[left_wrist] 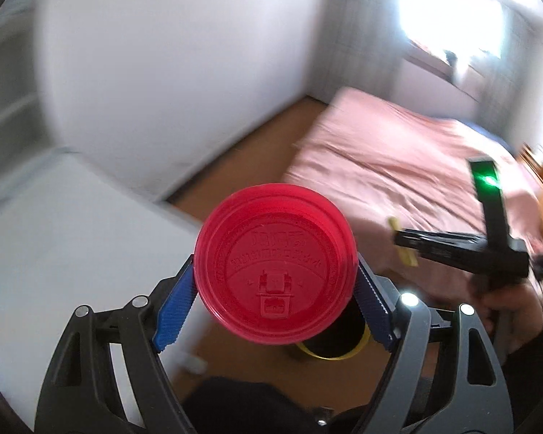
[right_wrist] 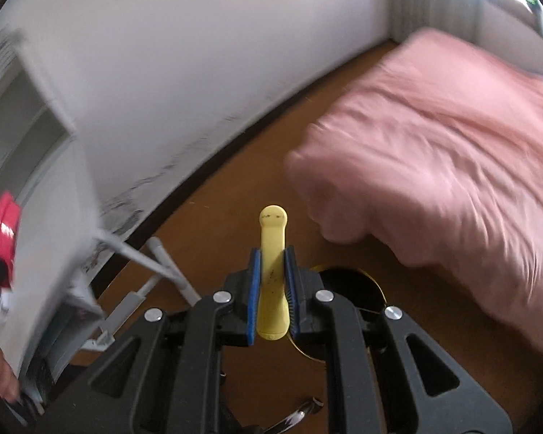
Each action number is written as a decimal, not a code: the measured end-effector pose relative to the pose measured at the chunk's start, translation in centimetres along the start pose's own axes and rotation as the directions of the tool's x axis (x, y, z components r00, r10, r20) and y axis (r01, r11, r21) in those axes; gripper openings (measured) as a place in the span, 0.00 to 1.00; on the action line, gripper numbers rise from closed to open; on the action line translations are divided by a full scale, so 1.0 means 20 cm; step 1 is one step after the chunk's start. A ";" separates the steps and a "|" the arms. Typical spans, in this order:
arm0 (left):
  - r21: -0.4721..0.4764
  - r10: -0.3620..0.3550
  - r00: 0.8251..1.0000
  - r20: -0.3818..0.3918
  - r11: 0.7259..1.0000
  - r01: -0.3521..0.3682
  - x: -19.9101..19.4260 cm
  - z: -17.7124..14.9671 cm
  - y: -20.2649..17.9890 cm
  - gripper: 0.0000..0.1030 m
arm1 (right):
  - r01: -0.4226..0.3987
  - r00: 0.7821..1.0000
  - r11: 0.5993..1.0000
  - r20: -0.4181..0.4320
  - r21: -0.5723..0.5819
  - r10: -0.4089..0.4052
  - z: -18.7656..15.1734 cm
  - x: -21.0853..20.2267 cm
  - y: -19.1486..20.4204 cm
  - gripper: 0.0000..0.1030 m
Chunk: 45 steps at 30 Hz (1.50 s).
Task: Collect trash
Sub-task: 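Carry both items over the black bin and open both tools to drop them, then grasp the clear plastic bag with the left tool while the right tool grasps the magazine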
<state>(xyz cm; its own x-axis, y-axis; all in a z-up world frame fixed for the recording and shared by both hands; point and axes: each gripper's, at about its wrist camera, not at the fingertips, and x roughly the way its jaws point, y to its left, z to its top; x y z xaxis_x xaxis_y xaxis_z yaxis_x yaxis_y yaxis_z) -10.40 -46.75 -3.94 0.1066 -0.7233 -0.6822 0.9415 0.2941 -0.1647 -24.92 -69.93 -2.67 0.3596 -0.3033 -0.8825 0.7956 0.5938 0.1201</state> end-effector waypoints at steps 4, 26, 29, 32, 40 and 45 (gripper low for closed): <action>0.066 -0.089 0.989 -0.115 0.993 0.097 0.42 -0.09 -0.23 0.77 | 0.042 0.997 0.997 -0.063 0.071 -0.038 -0.09 0.20 -0.23 0.13; 0.005 -0.172 0.893 -0.416 0.982 0.191 1.46 -0.43 -0.44 0.89 | 0.047 0.970 0.974 -0.243 0.222 0.009 -0.25 0.76 -0.56 0.48; 0.000 -0.169 0.892 -0.419 0.983 0.186 1.45 -0.43 -0.43 0.89 | 0.066 0.977 0.978 -0.210 0.196 -0.024 -0.23 0.72 -0.54 0.66; 0.002 -0.170 0.903 -0.395 0.983 0.186 1.36 -0.38 -0.44 0.89 | 0.066 0.985 0.979 -0.167 0.195 -0.033 -0.19 0.63 -0.51 0.66; 0.101 -0.078 0.976 -0.202 0.990 0.100 0.73 -0.06 -0.40 0.90 | 0.043 0.998 0.993 0.034 0.108 -0.047 0.00 0.16 -0.23 0.72; 0.018 0.030 0.993 -0.112 0.999 -0.028 0.19 0.03 -0.07 0.93 | -0.053 0.991 0.996 0.121 -0.068 0.061 0.05 -0.07 0.25 0.78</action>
<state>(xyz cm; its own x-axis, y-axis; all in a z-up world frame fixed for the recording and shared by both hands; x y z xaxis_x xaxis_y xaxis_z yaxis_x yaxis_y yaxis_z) -11.11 -50.26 -5.99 0.0980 -0.6394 -0.7626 0.9438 0.3028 -0.1326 -20.98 -67.25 -0.48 0.4639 -0.3546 -0.8118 0.7403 0.6584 0.1355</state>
